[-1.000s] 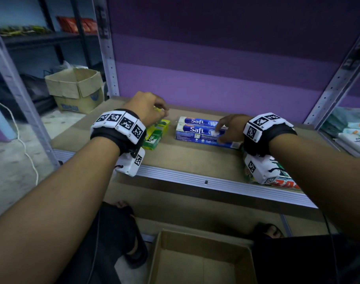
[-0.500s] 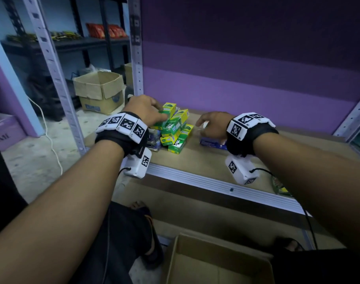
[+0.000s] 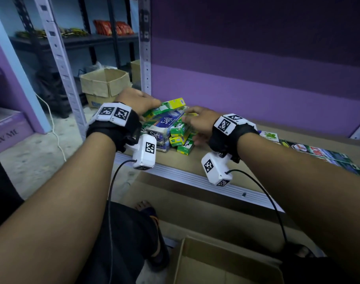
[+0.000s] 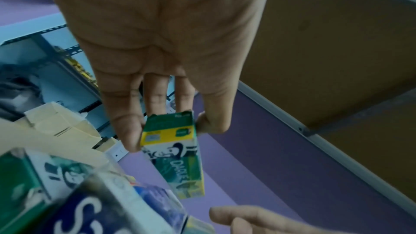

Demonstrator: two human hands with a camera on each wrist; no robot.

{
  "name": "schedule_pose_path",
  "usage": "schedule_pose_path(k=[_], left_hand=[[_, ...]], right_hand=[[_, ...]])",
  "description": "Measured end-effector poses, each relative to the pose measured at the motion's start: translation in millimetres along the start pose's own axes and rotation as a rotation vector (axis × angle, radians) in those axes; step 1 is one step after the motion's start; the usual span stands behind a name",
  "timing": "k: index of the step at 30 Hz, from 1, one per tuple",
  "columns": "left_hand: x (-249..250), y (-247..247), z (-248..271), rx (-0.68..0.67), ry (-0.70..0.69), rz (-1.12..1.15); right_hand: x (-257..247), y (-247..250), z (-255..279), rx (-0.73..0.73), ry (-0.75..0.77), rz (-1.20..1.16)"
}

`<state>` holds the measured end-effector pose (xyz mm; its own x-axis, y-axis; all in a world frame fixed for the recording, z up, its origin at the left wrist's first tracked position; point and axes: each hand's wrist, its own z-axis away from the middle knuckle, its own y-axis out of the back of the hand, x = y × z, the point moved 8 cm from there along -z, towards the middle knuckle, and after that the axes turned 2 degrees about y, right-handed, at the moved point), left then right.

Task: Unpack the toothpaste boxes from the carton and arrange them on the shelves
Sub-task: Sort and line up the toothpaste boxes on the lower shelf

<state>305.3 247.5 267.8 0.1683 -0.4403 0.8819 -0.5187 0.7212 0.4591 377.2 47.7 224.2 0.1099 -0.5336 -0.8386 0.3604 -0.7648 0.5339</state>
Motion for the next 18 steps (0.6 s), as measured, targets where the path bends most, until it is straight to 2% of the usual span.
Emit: schedule_pose_path(k=[7,10,14,18], left_hand=[[-23.6,14.2,-1.0,0.031,0.067,0.061],[-31.2,16.7,-0.3,0.04,0.087,0.041],[-34.5,13.4,-0.9,0.023,0.06,-0.006],[-29.0,6.2,-1.4,0.001,0.025,-0.097]], right_hand=[[2.2,-3.1,-2.4,0.003,-0.027,-0.227],[0.1,-2.6,2.1,-0.047,-0.01,-0.282],[8.3,8.8,10.8,0.037,-0.074,-0.372],[14.9,21.2,12.1,0.113,-0.065,-0.375]])
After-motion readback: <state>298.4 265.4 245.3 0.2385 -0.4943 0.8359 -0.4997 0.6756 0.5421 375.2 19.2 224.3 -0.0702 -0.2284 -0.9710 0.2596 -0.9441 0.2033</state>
